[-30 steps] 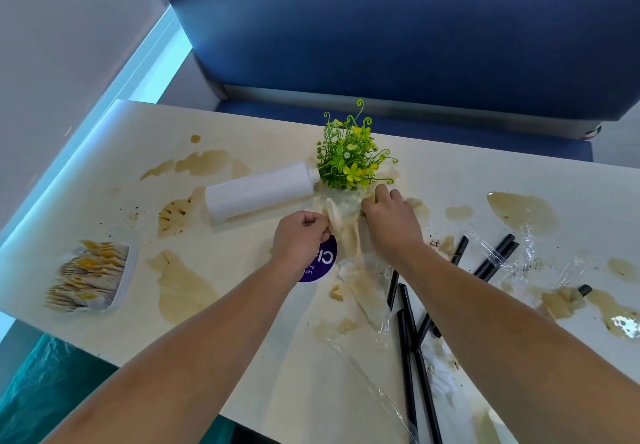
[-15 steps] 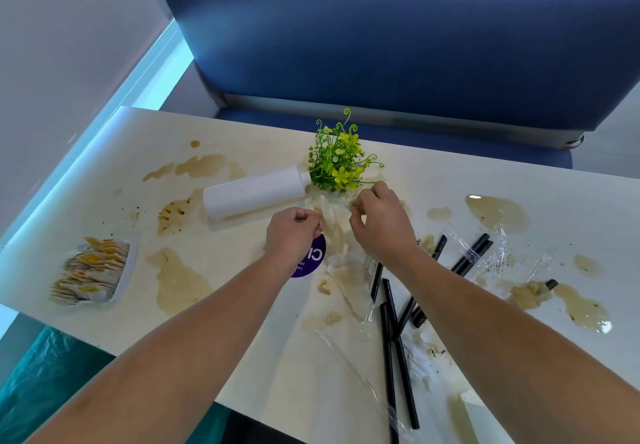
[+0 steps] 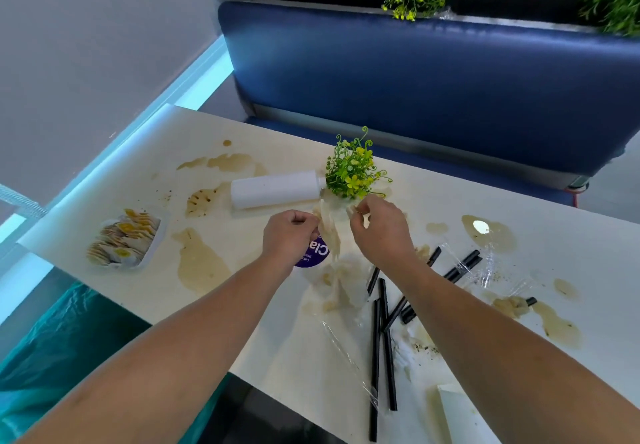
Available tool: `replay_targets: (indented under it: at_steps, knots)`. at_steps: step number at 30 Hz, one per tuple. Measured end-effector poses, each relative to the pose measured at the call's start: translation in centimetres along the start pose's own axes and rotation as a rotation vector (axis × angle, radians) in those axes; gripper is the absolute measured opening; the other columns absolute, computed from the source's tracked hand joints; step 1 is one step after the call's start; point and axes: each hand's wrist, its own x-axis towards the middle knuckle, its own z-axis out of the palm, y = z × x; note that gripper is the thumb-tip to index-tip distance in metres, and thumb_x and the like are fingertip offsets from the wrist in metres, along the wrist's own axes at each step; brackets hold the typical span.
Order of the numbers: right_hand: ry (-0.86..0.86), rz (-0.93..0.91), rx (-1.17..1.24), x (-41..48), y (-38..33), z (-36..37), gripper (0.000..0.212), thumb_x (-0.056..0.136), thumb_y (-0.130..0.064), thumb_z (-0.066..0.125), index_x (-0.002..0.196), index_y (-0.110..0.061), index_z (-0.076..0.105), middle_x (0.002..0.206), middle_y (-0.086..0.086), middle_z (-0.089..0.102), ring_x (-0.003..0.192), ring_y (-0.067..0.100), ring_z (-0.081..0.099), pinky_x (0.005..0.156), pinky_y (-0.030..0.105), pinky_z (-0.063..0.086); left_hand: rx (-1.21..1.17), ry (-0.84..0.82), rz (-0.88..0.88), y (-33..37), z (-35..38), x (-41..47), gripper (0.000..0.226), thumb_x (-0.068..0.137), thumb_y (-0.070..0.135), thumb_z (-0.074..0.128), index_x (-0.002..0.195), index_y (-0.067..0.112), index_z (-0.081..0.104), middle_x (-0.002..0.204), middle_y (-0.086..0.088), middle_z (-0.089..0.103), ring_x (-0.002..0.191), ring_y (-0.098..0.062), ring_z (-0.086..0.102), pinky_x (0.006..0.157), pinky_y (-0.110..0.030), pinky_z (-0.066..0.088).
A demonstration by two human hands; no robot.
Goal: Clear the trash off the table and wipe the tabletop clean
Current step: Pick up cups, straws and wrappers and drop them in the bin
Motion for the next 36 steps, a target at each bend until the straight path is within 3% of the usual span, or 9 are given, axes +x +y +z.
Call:
replay_targets:
  at_steps: [12,17,23,27,32,36]
  knots:
    - [-0.111,-0.148,0.054,-2.2,-8.8,4.9,0.025,0.099,-0.036,0.060,0.085,-0.016,0.060,0.081,-0.002,0.063,0.078,0.020,0.057,0.068,0.038,0.051,-0.133,0.155,-0.030,-3.5,-9.3,-2.7,0.012,0.091,0.018,0.071,0.080,0.018,0.077,0.069,-0.001,0.076,0.065,-0.008,0.071,0.089,-0.041,0.062]
    - [-0.181,-0.232,0.039,-3.2,-13.9,9.6,0.027,0.100,-0.044,0.057,0.087,-0.021,0.060,0.081,-0.007,0.064,0.077,0.014,0.058,0.059,0.028,0.045,-0.167,0.230,-0.083,-6.6,-15.5,-3.1,0.014,0.090,0.022,0.071,0.078,0.021,0.078,0.072,-0.001,0.076,0.070,-0.014,0.072,0.090,-0.047,0.060]
    - [-0.269,-0.345,0.078,-4.6,-20.1,16.8,0.027,0.101,-0.040,0.056,0.094,-0.015,0.063,0.090,0.000,0.066,0.085,0.020,0.060,0.073,0.039,0.052,-0.210,0.335,-0.152,-11.3,-23.7,-2.6,0.021,0.087,0.020,0.073,0.067,0.023,0.078,0.068,-0.004,0.075,0.069,-0.016,0.067,0.090,-0.045,0.060]
    - [-0.318,-0.415,0.085,-6.7,-23.6,22.3,0.024,0.099,-0.035,0.059,0.095,-0.012,0.064,0.093,0.004,0.065,0.085,0.023,0.057,0.075,0.041,0.050,-0.201,0.415,-0.183,-14.9,-28.9,-2.6,0.019,0.087,0.025,0.072,0.068,0.027,0.077,0.068,-0.002,0.075,0.063,-0.010,0.064,0.075,-0.035,0.057]
    - [-0.433,-0.456,0.078,-9.6,-27.0,28.3,0.012,0.095,-0.027,0.063,0.094,-0.015,0.064,0.092,0.000,0.061,0.088,0.021,0.053,0.075,0.035,0.045,-0.259,0.480,-0.241,-19.4,-34.4,-2.9,0.015,0.088,0.027,0.075,0.075,0.021,0.079,0.073,-0.001,0.076,0.067,-0.010,0.067,0.088,-0.039,0.061]
    - [-0.517,-0.485,0.094,-11.7,-29.0,32.0,0.008,0.094,-0.023,0.063,0.089,-0.018,0.062,0.088,-0.003,0.057,0.084,0.018,0.051,0.071,0.030,0.040,-0.267,0.519,-0.292,-22.4,-37.8,-3.3,0.009,0.085,0.026,0.076,0.078,0.021,0.079,0.074,0.000,0.077,0.074,-0.012,0.075,0.090,-0.040,0.061]
